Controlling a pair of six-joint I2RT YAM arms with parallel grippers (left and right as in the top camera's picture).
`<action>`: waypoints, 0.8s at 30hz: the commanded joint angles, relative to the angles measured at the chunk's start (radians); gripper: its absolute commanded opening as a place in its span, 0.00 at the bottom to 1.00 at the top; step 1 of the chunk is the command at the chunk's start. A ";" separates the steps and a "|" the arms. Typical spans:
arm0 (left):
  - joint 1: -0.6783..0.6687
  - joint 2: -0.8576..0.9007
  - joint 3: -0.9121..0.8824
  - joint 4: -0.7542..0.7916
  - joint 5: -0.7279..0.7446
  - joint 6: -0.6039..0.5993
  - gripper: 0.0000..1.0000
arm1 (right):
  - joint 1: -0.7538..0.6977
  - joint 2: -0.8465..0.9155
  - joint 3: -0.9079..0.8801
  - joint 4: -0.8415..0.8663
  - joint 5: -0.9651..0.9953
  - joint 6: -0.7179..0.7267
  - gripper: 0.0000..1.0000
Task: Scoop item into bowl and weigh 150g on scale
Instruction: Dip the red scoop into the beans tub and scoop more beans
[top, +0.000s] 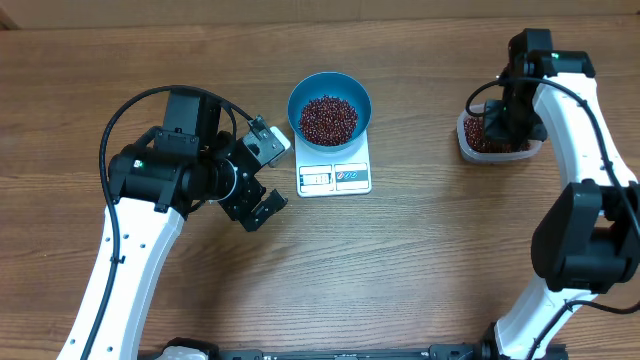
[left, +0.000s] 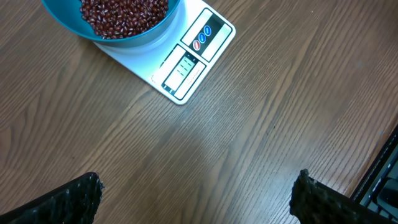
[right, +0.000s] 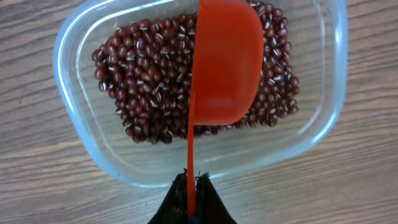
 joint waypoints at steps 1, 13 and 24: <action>0.005 -0.015 -0.003 0.003 0.000 -0.018 1.00 | -0.004 0.031 0.017 0.014 -0.008 -0.030 0.04; 0.005 -0.015 -0.003 0.003 0.000 -0.018 1.00 | -0.004 0.040 0.017 -0.012 -0.148 -0.116 0.04; 0.005 -0.015 -0.003 0.003 0.000 -0.018 1.00 | -0.004 0.040 0.017 -0.024 -0.255 -0.161 0.04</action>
